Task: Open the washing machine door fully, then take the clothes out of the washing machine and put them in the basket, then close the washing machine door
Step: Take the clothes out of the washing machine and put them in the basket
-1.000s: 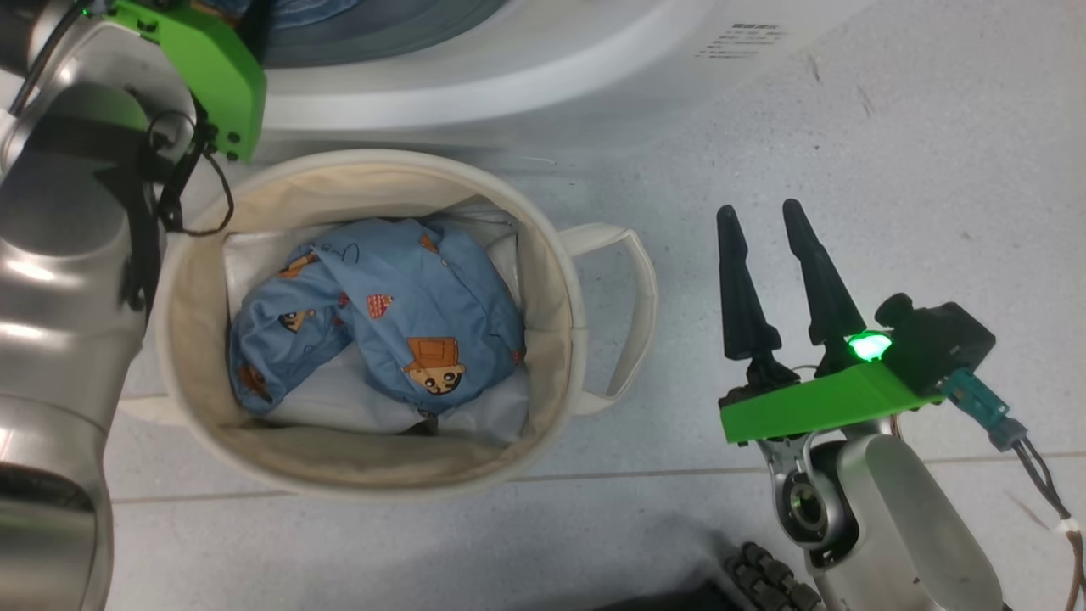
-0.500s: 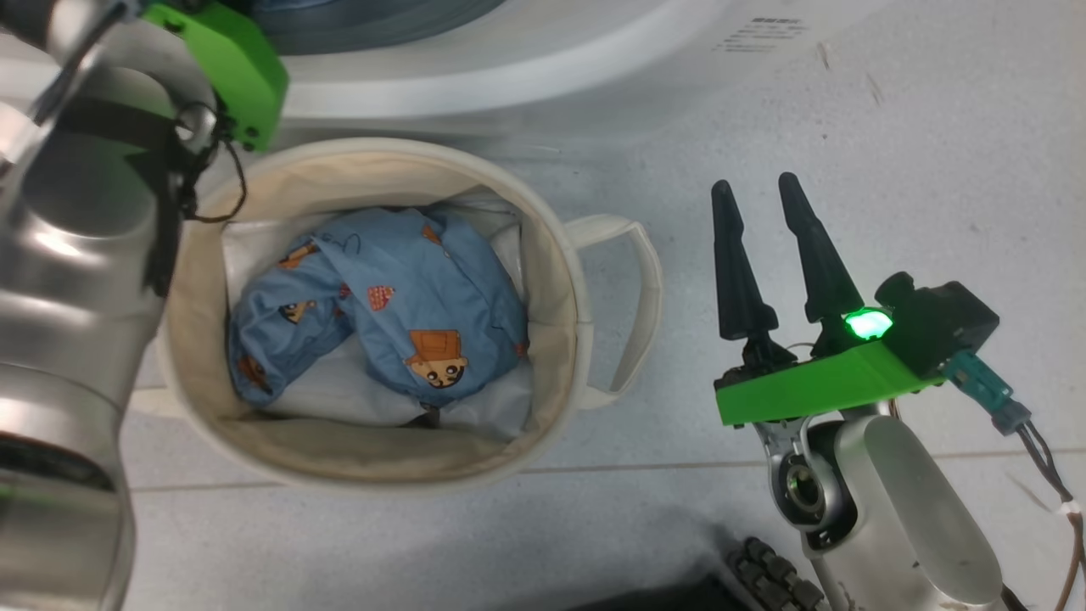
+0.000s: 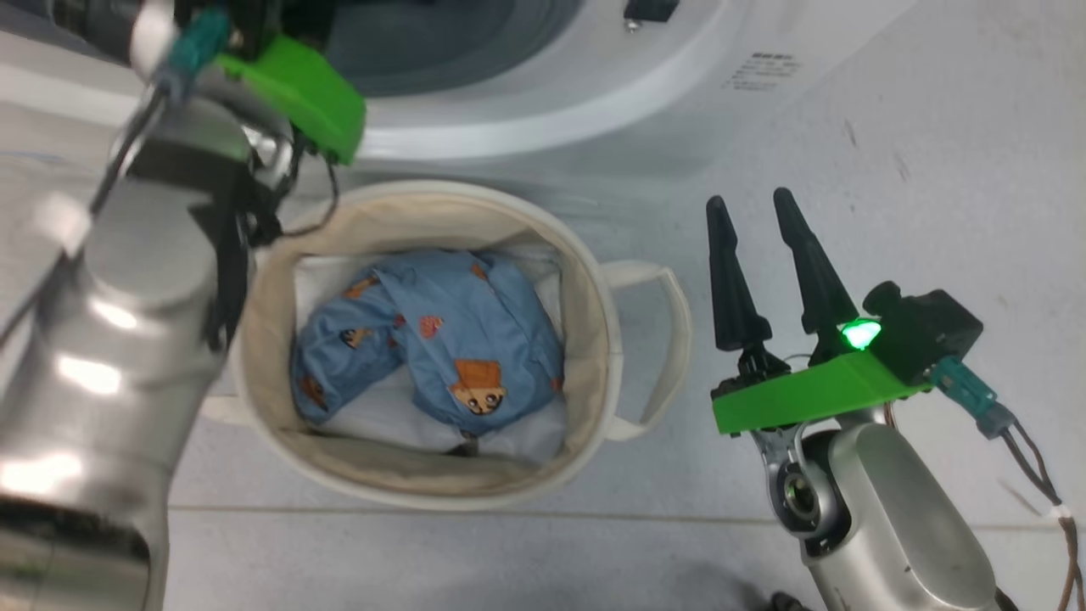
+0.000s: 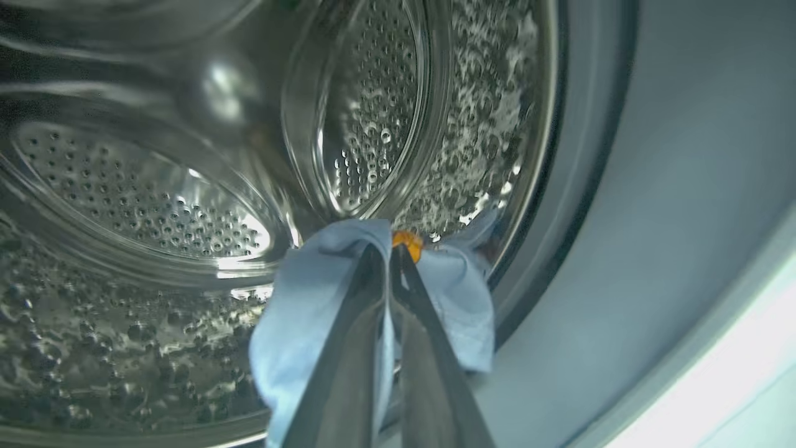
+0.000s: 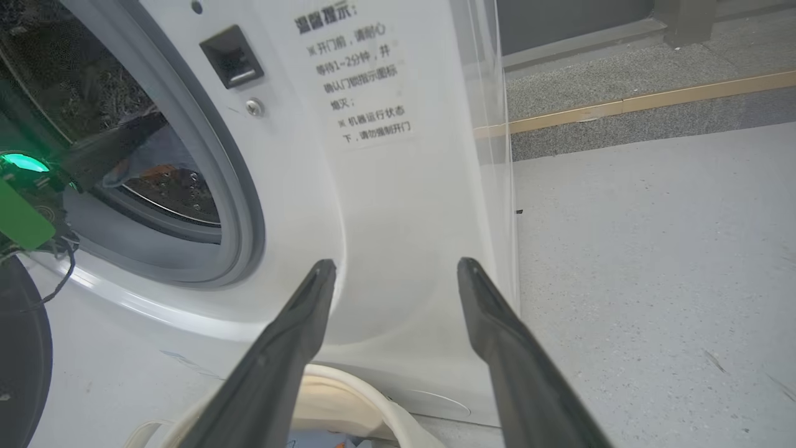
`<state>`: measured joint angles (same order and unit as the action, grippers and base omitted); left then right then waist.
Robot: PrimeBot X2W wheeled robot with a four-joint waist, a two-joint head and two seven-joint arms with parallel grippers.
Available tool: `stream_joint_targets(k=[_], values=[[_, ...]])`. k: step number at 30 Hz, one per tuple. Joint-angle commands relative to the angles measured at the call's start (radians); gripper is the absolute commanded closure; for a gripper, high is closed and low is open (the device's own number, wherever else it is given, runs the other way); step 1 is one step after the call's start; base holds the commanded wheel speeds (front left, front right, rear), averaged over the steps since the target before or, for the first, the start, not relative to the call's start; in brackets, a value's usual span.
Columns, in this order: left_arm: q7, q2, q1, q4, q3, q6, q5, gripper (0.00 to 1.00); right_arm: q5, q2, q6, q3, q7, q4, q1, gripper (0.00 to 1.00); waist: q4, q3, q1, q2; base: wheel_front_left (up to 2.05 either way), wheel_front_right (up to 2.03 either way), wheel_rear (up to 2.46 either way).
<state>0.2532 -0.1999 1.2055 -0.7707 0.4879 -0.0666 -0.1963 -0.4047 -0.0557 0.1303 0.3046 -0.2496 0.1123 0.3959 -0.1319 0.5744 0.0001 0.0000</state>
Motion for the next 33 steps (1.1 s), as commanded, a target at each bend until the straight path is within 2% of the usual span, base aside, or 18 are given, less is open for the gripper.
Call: stream_joint_targets(k=[1,9,16,23,33], values=[[0.008,-0.045,-0.008,0.056,-0.036,0.011,-0.007,1.0,0.011,0.005,0.0,0.016,-0.012,-0.025,-0.037,0.0,0.021,-0.033,-0.0001,0.0,0.0,0.0,0.0],[0.008,-0.049,-0.263,0.481,-0.162,0.064,0.026,1.0,0.024,0.005,0.0,0.001,-0.012,0.0,-0.068,0.0,0.061,-0.144,-0.0001,0.0,0.0,0.0,0.0],[0.008,0.0,-0.447,0.758,-0.262,0.063,0.053,1.0,0.027,0.005,0.0,-0.013,-0.012,0.015,-0.102,0.0,0.091,-0.234,-0.0001,0.0,0.0,0.0,0.0],[0.008,0.065,-0.577,0.952,-0.309,0.031,0.082,1.0,0.024,0.005,0.0,-0.009,-0.012,0.028,-0.134,0.0,0.119,-0.306,-0.0001,0.0,0.0,0.0,0.0],[0.009,0.12,-0.709,1.118,-0.338,0.003,0.1,1.0,0.017,0.005,0.0,-0.007,-0.012,0.039,-0.166,0.0,0.132,-0.365,-0.0001,0.0,0.0,0.0,0.0]])
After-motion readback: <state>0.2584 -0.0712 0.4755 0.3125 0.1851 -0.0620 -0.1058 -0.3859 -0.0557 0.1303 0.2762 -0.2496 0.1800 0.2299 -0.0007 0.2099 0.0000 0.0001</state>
